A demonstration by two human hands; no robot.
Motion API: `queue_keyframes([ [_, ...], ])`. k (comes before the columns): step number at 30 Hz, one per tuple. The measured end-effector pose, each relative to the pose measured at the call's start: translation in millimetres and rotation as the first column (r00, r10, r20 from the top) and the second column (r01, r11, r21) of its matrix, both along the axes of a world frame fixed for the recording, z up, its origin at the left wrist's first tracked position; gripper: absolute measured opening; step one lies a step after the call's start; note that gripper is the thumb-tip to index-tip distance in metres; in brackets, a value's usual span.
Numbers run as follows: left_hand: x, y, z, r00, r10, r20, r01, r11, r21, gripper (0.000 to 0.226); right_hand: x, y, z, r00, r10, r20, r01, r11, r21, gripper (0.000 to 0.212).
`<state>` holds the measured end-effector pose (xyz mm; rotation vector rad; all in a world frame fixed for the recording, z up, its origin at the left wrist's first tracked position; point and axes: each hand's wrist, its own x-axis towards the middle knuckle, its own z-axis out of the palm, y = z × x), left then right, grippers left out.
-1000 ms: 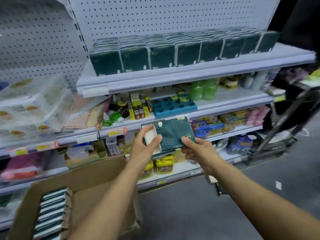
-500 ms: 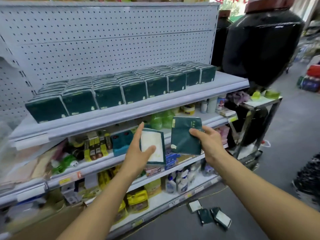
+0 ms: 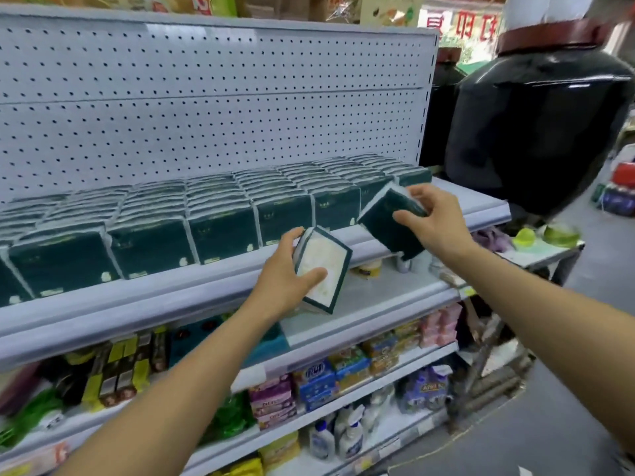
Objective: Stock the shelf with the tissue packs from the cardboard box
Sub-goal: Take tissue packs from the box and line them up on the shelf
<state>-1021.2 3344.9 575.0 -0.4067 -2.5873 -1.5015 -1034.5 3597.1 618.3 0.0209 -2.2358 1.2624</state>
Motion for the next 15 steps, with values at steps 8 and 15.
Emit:
queue_keyframes([
  [8,-84,43,19,1.0,-0.01,0.017,0.009,0.998,0.068,0.075,-122,50,14,0.985,-0.143,0.098,0.049,0.772,0.633,0.029],
  [15,-101,65,23,0.998,-0.014,0.056,0.009,0.996,0.092,0.069,-166,73,-20,0.995,0.083,0.06,-0.102,0.821,0.561,0.051],
])
